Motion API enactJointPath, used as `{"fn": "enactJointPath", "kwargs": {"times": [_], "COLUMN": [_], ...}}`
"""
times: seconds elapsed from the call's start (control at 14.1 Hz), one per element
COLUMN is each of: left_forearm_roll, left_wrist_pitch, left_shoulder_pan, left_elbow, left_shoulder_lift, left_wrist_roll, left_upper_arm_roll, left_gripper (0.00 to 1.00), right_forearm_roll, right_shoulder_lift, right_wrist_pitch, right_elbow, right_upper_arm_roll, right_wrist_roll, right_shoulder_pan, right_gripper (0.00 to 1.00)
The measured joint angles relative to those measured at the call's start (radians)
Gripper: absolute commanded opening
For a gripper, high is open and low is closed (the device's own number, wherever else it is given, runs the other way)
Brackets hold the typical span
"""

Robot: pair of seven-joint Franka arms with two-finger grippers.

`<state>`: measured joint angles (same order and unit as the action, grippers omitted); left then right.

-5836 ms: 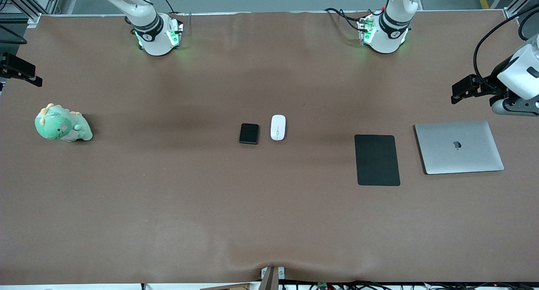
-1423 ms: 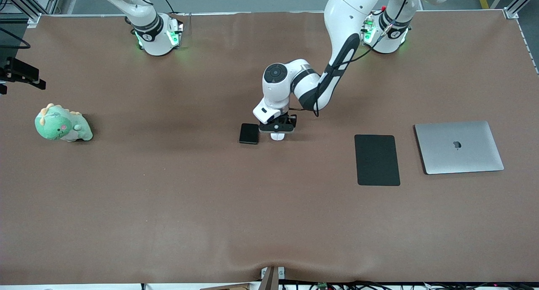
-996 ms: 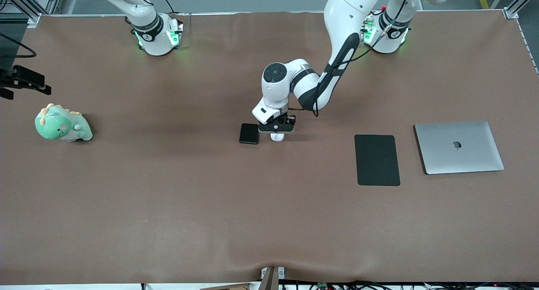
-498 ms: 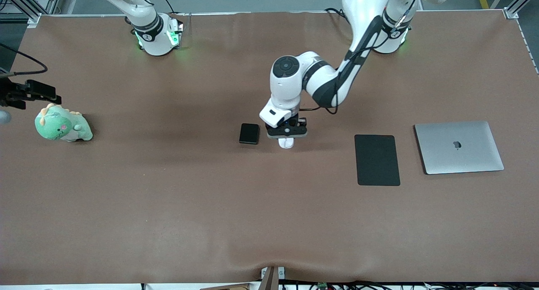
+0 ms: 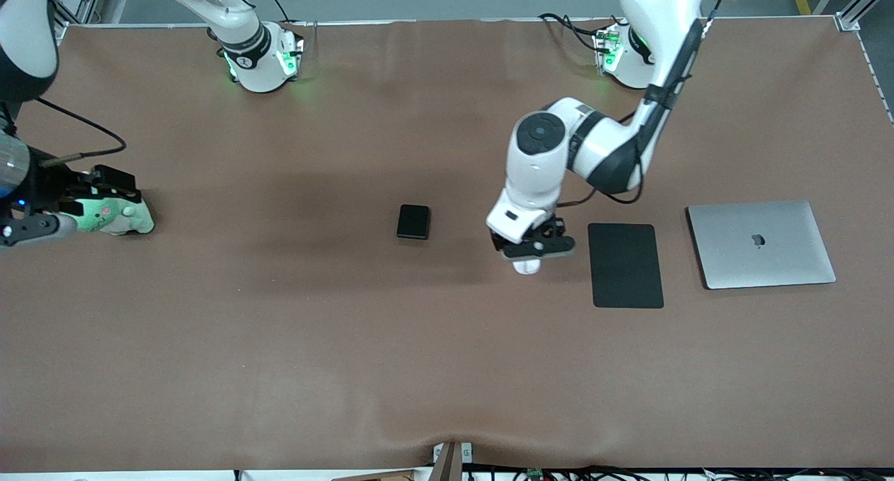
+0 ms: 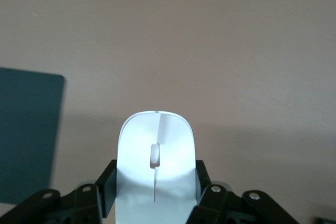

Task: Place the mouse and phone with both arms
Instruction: 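Carry the mouse to the pad while the right gripper reaches the phone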

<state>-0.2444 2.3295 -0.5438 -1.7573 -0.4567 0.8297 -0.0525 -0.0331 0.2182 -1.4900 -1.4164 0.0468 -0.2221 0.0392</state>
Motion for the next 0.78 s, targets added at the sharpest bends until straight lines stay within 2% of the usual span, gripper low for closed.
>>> {"fn": "enactJointPath", "kwargs": {"times": [0.36, 0.57, 0.78], "left_forearm_roll": [0.001, 0.002, 0.003], "left_wrist_pitch": [-0.060, -0.066, -0.068], "left_shoulder_pan": [0.130, 0.198, 0.239], "left_elbow": [-0.001, -0.008, -0.019], "left_shoulder_lift": [0.002, 0.002, 0.000], "left_wrist_roll": [-0.195, -0.302, -0.332], "left_upper_arm_roll": [-0.001, -0.001, -0.002], "left_gripper": [0.00, 0.00, 0.00], "right_forearm_roll": [-0.083, -0.099, -0.123], "right_shoulder_lift": [0.027, 0.030, 0.031], "right_wrist_pitch": [-0.016, -0.013, -0.013], "right_elbow": [-0.005, -0.031, -0.067], "right_upper_arm_roll": [-0.001, -0.002, -0.002], "right_wrist_roll": [0.001, 0.002, 0.098], "right_shoulder_pan": [0.060, 0.093, 0.132], "right_gripper": [1.00, 1.00, 1.00]}}
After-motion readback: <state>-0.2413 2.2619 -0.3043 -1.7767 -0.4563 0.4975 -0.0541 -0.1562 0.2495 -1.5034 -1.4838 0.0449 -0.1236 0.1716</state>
